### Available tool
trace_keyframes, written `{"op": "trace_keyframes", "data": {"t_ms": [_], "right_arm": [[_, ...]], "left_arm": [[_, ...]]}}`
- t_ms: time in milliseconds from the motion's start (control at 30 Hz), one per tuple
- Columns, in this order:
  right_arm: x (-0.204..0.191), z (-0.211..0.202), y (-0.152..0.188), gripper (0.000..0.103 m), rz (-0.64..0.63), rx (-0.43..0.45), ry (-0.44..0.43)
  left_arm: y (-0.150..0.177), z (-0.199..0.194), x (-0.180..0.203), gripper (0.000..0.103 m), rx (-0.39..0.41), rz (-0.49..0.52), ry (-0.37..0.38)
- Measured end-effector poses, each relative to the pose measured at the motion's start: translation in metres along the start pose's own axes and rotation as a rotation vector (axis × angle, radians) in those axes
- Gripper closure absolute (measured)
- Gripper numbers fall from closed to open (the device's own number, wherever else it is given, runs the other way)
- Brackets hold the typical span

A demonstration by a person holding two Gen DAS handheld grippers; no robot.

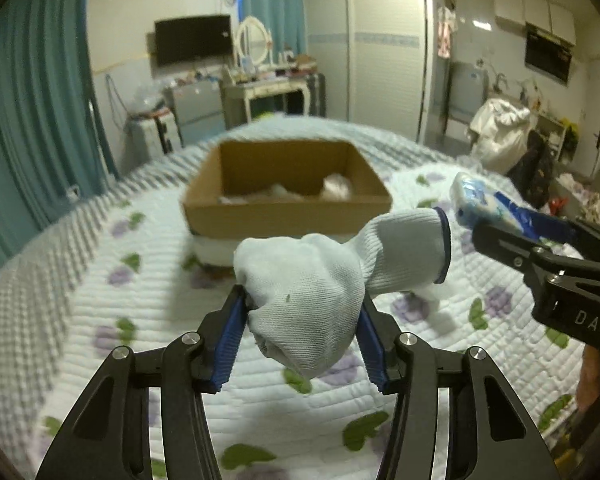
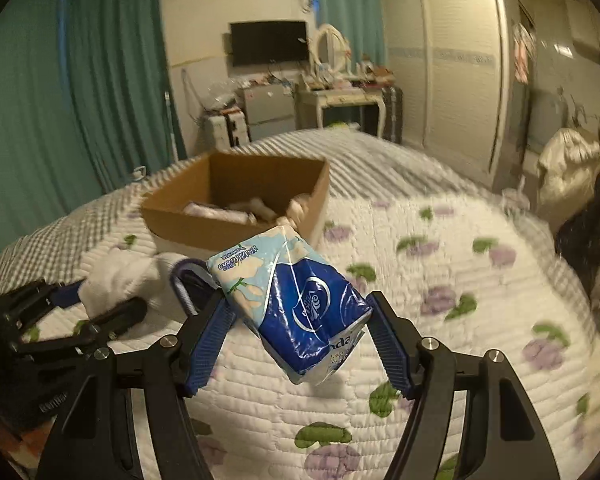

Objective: Organize soft objects
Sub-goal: 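Carry the tissue pack and the sock over the box with both grippers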

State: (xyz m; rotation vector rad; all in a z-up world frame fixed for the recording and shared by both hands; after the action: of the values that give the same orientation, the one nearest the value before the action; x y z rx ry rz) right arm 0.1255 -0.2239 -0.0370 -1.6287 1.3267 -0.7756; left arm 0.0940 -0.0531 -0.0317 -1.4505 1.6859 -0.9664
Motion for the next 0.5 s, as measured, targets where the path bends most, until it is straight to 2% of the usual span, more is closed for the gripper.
{"op": "trace_keyframes", "data": {"t_ms": [233,500], "right_arm": [[-0.014,-0.024,-0.056,0.035,-0.059,0.066,-0.057],[-0.041,0.0,-0.134,0.035,-0.136,0.132,-0.11]], "left_arm": [[-0.037,-0.024,-0.023,0.052,0.071,-0.017,-0.022],[-0.084,0.005,-0.045,0.052,0.126,-0.004,-0.062]]}}
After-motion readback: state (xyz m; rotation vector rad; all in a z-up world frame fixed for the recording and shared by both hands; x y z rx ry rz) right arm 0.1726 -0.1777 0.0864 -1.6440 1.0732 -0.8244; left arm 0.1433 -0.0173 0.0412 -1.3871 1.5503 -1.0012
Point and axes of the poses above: each gripper's, at about its wrist camera, not at the fingertips, and z roughly the way its jaws point, x to its right, y to its underside, the point moved 1 cm from there along z, roughly the way its jaws point, and after that the axes turned 10 degrees about x, right-handed, at the moved point
